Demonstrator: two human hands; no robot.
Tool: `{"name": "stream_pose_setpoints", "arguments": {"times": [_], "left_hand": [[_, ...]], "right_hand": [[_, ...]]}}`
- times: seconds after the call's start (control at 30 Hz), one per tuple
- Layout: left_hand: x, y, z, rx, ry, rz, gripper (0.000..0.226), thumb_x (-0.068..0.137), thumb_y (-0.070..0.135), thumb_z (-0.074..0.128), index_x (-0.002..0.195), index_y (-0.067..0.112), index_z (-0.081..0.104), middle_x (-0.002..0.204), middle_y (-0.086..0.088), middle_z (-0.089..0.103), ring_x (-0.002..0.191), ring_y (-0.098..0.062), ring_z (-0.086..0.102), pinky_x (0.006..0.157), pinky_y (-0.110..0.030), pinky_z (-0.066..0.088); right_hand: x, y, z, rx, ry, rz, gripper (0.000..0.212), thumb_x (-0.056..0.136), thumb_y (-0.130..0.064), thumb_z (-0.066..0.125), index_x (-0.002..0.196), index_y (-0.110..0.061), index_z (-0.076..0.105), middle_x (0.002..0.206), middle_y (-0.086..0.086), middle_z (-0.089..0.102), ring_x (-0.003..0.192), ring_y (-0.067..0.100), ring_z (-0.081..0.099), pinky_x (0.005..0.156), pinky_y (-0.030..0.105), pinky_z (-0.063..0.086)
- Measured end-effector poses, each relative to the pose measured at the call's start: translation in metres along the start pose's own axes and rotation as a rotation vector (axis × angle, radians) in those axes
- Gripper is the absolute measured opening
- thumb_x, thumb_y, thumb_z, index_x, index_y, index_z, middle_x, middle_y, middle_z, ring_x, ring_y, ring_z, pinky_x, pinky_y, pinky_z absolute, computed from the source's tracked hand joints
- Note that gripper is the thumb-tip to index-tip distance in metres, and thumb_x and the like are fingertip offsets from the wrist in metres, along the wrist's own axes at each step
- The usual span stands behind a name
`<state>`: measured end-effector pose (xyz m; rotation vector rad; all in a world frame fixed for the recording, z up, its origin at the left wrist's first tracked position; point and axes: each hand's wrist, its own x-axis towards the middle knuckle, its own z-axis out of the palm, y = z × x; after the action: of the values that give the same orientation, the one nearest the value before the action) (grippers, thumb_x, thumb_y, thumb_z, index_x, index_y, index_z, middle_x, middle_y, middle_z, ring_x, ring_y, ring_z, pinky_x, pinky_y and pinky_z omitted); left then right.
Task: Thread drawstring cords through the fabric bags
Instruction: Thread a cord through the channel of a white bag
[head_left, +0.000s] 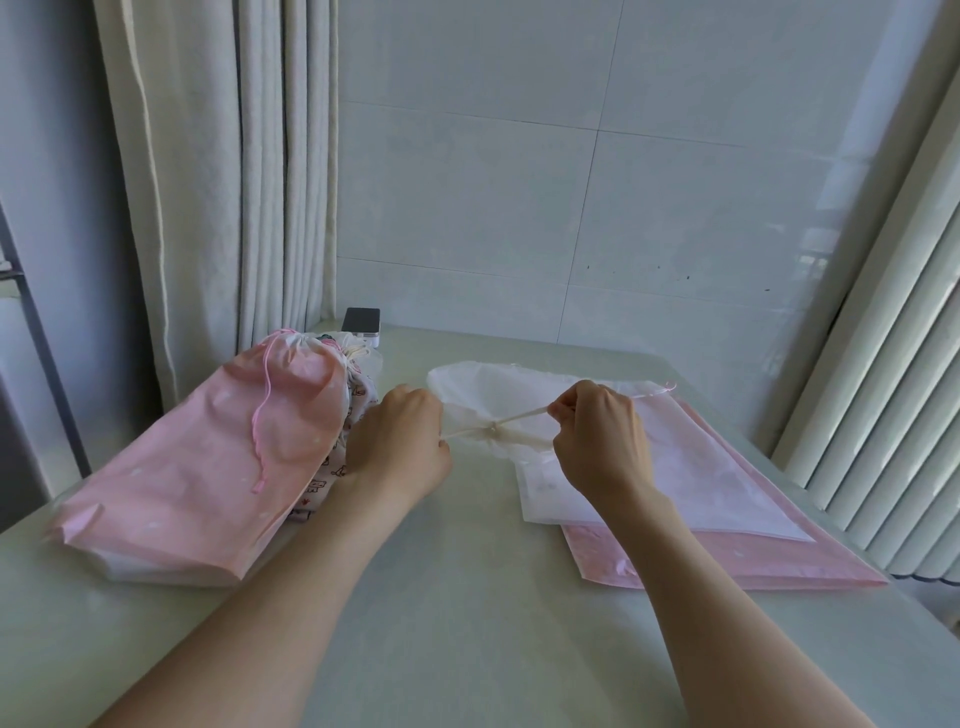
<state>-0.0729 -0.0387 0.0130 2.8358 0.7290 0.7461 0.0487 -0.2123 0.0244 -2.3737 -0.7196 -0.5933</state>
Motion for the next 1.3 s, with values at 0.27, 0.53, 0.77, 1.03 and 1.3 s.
{"name": "stream_pose_setpoints", "arguments": {"times": [0.27, 0.53, 0.77, 1.03, 1.3], "left_hand": [[-0.005, 0.005, -0.002, -0.044, 0.093, -0.026, 0.007, 0.090, 0.021, 0.062, 0.091, 0.015, 0.060, 0.104, -0.005, 0.052, 0.091, -0.037, 0.065, 0.066, -0.036, 0.044], [-0.001, 0.001, 0.008, -0.187, 0.331, 0.120, 0.054, 0.068, 0.017, 0.083, 0.108, 0.014, 0.047, 0.105, -0.005, 0.052, 0.089, -0.030, 0.051, 0.068, -0.038, 0.041], [0.000, 0.001, 0.021, -0.354, 0.271, 0.122, 0.093, 0.073, 0.029, 0.078, 0.153, 0.009, 0.035, 0.147, -0.012, 0.041, 0.134, -0.034, 0.037, 0.114, -0.043, 0.031], [0.002, 0.017, -0.003, -0.726, 0.469, 0.095, 0.022, 0.097, 0.021, 0.071, 0.092, 0.016, 0.050, 0.085, 0.012, 0.057, 0.076, -0.011, 0.052, 0.067, -0.018, 0.034], [0.009, 0.039, -0.033, -0.885, 0.544, 0.097, 0.025, 0.103, 0.035, 0.062, 0.101, 0.013, 0.051, 0.087, 0.003, 0.061, 0.078, -0.027, 0.061, 0.066, -0.033, 0.049]], "right_hand": [[-0.003, -0.003, -0.006, -0.085, 0.041, -0.097, 0.011, 0.102, -0.009, 0.048, 0.098, -0.018, 0.051, 0.082, 0.001, 0.058, 0.070, 0.030, 0.055, 0.052, 0.037, 0.036], [-0.001, -0.010, -0.009, 0.238, 0.076, -0.058, 0.008, 0.107, -0.025, 0.033, 0.102, -0.024, 0.040, 0.063, 0.005, 0.061, 0.059, 0.031, 0.062, 0.054, 0.045, 0.044], [-0.008, -0.022, -0.026, 0.402, 0.377, -0.189, 0.007, 0.103, -0.024, 0.043, 0.108, -0.019, 0.044, 0.052, -0.001, 0.047, 0.050, 0.026, 0.048, 0.050, 0.040, 0.035], [-0.010, -0.021, -0.030, 0.602, 0.538, -0.219, 0.074, 0.077, 0.010, 0.051, 0.147, -0.009, 0.038, 0.139, 0.005, 0.049, 0.108, 0.016, 0.058, 0.091, 0.018, 0.043], [-0.003, -0.016, -0.030, 0.638, 0.330, 0.203, 0.057, 0.099, -0.040, 0.041, 0.153, -0.039, 0.022, 0.120, 0.004, 0.066, 0.119, 0.029, 0.054, 0.114, 0.059, 0.032]]}}
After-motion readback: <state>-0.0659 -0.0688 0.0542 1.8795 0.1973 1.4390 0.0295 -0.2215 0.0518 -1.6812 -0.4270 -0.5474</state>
